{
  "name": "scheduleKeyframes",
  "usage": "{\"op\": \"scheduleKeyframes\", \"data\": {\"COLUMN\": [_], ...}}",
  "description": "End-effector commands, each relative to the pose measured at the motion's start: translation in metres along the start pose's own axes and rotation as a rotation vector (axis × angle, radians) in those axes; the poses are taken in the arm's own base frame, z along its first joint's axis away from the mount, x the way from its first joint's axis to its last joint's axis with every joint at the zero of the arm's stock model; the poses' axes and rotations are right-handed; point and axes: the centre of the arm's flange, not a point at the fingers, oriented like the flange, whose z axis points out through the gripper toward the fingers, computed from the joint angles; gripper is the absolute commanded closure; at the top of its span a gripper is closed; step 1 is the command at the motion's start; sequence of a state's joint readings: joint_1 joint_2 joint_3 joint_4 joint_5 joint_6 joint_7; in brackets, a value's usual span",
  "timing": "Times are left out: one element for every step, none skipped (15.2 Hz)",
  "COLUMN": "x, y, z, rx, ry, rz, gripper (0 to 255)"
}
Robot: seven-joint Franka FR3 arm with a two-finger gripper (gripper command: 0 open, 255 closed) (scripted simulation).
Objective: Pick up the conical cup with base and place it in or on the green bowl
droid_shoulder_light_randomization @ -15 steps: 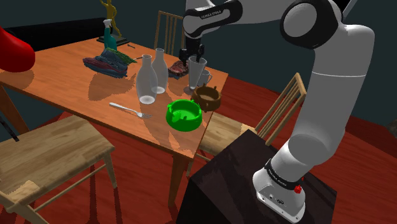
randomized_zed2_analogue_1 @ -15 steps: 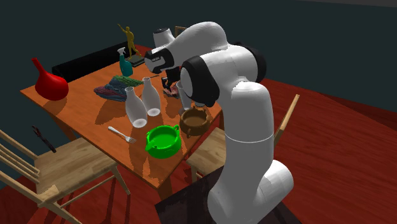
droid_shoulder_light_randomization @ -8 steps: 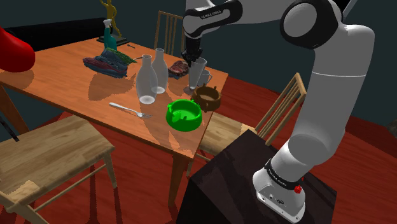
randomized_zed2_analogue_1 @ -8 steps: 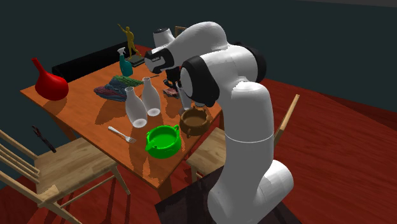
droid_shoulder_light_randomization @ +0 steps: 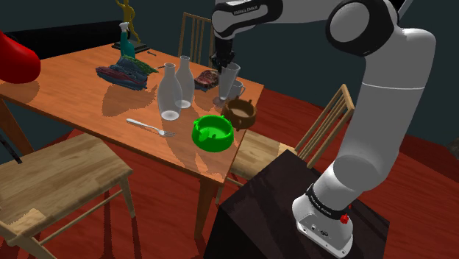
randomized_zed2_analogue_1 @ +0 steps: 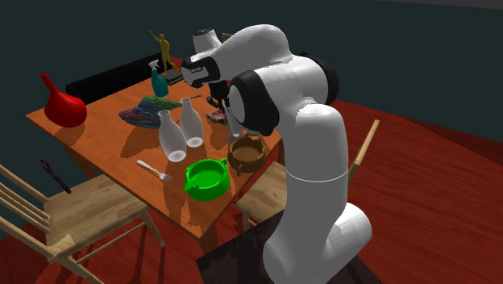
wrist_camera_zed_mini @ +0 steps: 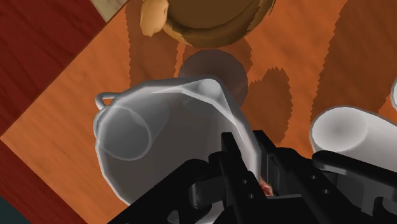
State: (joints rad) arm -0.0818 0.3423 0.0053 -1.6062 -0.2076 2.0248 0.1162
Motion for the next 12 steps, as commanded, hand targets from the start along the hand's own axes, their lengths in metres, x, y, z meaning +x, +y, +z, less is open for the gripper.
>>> {"op": "scheduleKeyframes", "data": {"x": [0.001, 0.002, 0.002, 0.003, 0.003, 0.004, 0.004, 0.005, 0.005, 0.005, 0.006, 0.006], "y": [0.003, 0.004, 0.005, 0.006, 0.006, 0.007, 0.008, 0.009, 0.010, 0.011, 0.012, 0.013], "z": [-0.010, -0.016, -0.021, -0.026, -0.031, -0.036, -0.042, -0.047, -0.052, -0.057, -0.062, -0.067], "rx": [0.000, 0.000, 0.000, 0.000, 0.000, 0.000, 0.000, 0.000, 0.000, 0.000, 0.000, 0.000], "ry": [0.001, 0.001, 0.001, 0.001, 0.001, 0.001, 0.001, 0.001, 0.001, 0.001, 0.001, 0.001], "rz": [0.000, 0.000, 0.000, 0.000, 0.000, 0.000, 0.000, 0.000, 0.000, 0.000, 0.000, 0.000], "gripper": [255, 255, 255, 255, 255, 255, 255, 255, 255, 255, 255, 255]}}
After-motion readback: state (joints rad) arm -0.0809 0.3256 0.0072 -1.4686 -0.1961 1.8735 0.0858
